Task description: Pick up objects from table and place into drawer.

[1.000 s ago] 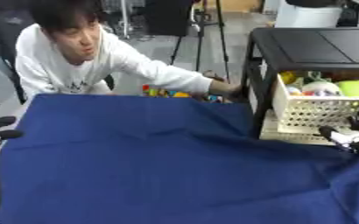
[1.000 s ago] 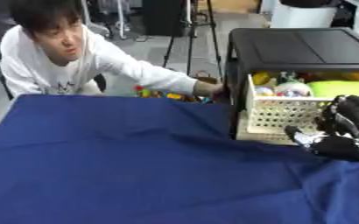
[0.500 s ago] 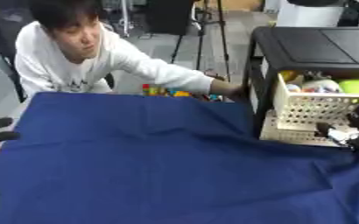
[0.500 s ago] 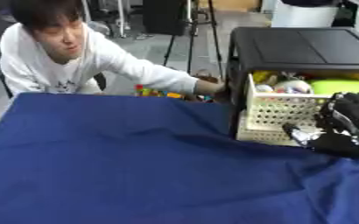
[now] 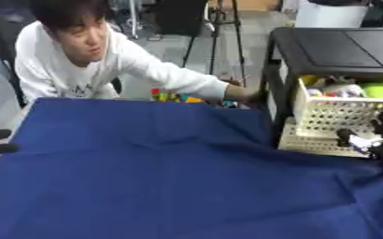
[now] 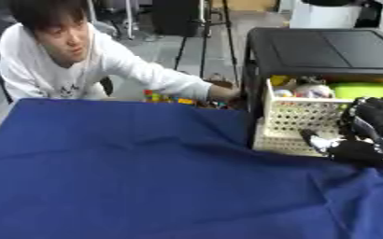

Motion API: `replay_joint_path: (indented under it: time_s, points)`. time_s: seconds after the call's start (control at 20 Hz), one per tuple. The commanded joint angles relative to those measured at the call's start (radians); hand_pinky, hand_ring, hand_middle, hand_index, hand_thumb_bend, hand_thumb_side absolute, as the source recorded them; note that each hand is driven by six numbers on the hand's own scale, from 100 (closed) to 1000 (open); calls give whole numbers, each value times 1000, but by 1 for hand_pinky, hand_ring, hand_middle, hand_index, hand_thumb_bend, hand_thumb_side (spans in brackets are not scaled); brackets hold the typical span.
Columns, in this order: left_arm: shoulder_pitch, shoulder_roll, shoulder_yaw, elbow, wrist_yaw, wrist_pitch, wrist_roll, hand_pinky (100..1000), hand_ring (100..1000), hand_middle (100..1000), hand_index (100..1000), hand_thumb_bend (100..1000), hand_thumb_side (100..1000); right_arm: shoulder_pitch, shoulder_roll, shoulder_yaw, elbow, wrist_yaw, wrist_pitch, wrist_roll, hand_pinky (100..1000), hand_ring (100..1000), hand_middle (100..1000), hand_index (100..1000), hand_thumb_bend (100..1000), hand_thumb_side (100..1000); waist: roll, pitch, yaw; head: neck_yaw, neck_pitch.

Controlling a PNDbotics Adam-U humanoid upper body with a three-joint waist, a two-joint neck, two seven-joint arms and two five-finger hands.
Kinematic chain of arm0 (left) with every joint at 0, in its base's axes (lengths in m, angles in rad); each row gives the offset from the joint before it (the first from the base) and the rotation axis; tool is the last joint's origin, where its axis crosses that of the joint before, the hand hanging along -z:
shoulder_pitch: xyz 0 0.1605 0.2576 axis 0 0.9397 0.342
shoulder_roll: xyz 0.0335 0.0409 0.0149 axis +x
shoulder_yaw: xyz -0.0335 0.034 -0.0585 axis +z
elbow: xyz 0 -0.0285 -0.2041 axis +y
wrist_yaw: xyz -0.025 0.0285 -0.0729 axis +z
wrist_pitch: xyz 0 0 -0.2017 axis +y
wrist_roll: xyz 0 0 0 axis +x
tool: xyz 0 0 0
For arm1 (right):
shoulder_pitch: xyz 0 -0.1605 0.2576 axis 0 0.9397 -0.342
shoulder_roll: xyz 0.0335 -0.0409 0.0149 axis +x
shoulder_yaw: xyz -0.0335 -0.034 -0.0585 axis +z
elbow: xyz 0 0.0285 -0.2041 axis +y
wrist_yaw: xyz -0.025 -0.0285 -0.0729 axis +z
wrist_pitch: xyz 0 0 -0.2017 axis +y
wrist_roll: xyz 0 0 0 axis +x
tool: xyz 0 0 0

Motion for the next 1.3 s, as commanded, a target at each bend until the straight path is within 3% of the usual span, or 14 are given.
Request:
replay_joint_path:
  time_s: [0.05, 1.3]
  points:
    - [-13, 2, 1, -13, -5, -2, -5, 549, 622, 693, 895, 389, 987, -11, -22, -12, 18, 17, 6, -11, 143, 571, 729, 856, 435, 981, -1, -8, 4, -5, -18]
    - [-19, -8, 0, -13, -19, 1, -14, 552, 619, 686, 896, 383, 994, -51, -11, -26, 72, -8, 5, -75, 138, 567, 727, 881, 475, 989, -13, 26, 29, -34, -47]
